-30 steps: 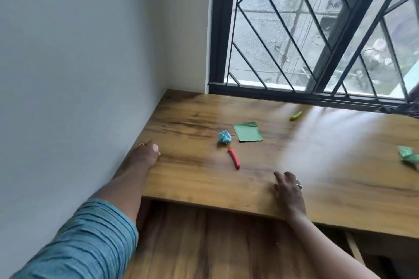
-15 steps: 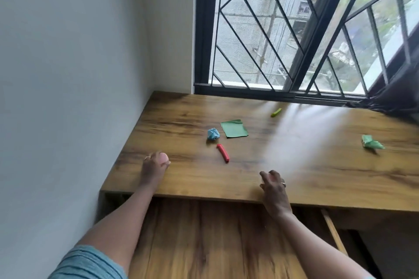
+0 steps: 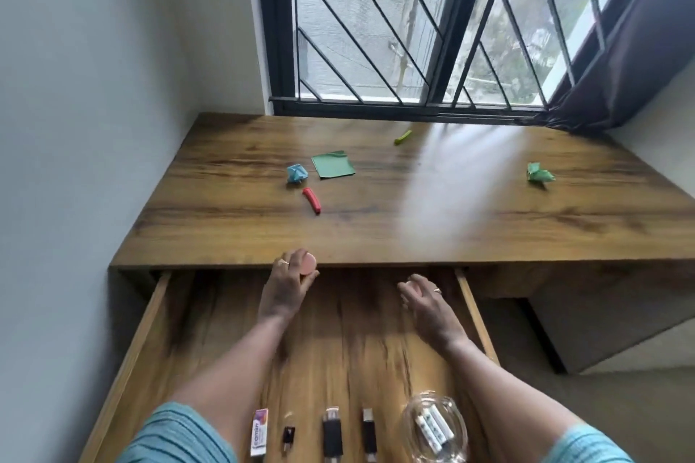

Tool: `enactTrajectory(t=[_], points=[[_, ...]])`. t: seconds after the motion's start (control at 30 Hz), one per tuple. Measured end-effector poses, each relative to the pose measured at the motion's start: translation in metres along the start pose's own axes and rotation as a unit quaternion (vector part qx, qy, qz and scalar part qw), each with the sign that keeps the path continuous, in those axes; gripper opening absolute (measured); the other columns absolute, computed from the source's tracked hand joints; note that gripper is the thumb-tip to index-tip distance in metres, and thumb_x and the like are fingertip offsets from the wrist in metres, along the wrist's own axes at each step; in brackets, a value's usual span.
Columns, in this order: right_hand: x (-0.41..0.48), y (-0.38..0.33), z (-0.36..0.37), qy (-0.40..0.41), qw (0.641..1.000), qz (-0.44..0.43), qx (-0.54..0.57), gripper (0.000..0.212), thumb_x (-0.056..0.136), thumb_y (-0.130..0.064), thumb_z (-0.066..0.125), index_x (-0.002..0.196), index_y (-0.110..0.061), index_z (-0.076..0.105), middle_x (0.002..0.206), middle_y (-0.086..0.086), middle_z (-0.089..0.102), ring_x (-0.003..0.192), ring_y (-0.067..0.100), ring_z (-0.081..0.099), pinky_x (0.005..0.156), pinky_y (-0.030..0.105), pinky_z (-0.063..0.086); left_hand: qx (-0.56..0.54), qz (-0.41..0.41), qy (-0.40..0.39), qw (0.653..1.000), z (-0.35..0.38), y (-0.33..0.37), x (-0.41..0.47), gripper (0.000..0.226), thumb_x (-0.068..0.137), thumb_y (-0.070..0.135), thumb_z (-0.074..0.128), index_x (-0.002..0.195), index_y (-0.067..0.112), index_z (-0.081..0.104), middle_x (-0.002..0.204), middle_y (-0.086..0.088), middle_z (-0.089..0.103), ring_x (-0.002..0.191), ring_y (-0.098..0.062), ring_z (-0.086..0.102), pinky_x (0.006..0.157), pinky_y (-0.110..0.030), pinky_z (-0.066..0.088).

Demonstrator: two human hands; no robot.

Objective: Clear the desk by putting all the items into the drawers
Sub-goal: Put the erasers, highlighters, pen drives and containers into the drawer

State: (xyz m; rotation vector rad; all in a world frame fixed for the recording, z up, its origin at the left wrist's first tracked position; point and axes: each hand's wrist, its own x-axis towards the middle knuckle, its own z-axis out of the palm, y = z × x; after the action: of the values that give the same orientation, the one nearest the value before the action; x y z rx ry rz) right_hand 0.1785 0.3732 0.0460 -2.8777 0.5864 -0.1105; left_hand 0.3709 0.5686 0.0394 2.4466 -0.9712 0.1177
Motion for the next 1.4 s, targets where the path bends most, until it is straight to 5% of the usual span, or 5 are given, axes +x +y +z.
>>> enactTrajectory(t=[0.07, 0.17, 0.4, 1.17, 1.4], points=[[-0.015, 0.006, 0.008, -0.025, 0.999, -0.017, -0.024, 0.042, 0.068, 0.006, 0.066, 0.108, -0.005, 0.066, 0.106, 0.025, 0.064, 0.092, 0.037, 0.068, 0.076, 0.037, 0.057, 0.0, 0.018, -0.034, 0.999, 0.019, 0.023, -0.016, 0.06, 0.051, 0.02, 0.093, 0.104, 0.002, 0.07, 0.094, -0.012, 0.07, 0.078, -0.029, 0.07, 0.069, -0.03, 0.058], [-0.032, 0.013, 0.03, -0.106, 0.994, -0.032, -0.013, 0.049, 0.088, 0.0, 0.037, 0.135, -0.011, 0.046, 0.13, 0.017, 0.05, 0.113, 0.037, 0.055, 0.099, 0.037, 0.044, -0.017, -0.031, -0.128, 0.991, 0.045, 0.059, -0.04, 0.057, 0.078, 0.027, 0.075, 0.129, 0.009, 0.057, 0.127, -0.008, 0.059, 0.118, -0.025, 0.057, 0.098, -0.026, 0.046], [-0.048, 0.019, 0.053, -0.152, 0.987, 0.022, 0.043, 0.029, 0.098, -0.014, 0.04, 0.124, -0.008, 0.051, 0.122, 0.014, 0.05, 0.112, 0.034, 0.052, 0.091, 0.04, 0.045, -0.001, -0.093, -0.256, 0.962, 0.098, 0.107, -0.076, 0.056, 0.094, 0.029, 0.054, 0.145, 0.014, 0.035, 0.15, -0.003, 0.037, 0.139, -0.018, 0.033, 0.112, -0.023, 0.024], [-0.039, 0.028, 0.018, -0.142, 0.985, 0.007, 0.098, 0.056, 0.086, -0.019, 0.055, 0.14, -0.017, 0.038, 0.152, 0.007, 0.025, 0.136, 0.03, 0.032, 0.104, 0.039, 0.04, 0.021, -0.084, -0.245, 0.966, 0.08, 0.129, -0.063, 0.062, 0.09, 0.042, 0.056, 0.144, 0.017, 0.037, 0.147, -0.002, 0.04, 0.137, -0.014, 0.036, 0.115, -0.022, 0.026], [-0.013, 0.056, -0.021, -0.046, 0.995, -0.027, 0.088, 0.034, 0.085, -0.011, 0.049, 0.118, -0.009, 0.056, 0.145, 0.008, 0.036, 0.126, 0.033, 0.043, 0.098, 0.039, 0.043, -0.001, -0.091, -0.126, 0.988, 0.033, 0.139, -0.02, 0.046, 0.092, 0.033, 0.057, 0.131, 0.008, 0.054, 0.128, -0.008, 0.059, 0.122, -0.019, 0.054, 0.104, -0.024, 0.04]])
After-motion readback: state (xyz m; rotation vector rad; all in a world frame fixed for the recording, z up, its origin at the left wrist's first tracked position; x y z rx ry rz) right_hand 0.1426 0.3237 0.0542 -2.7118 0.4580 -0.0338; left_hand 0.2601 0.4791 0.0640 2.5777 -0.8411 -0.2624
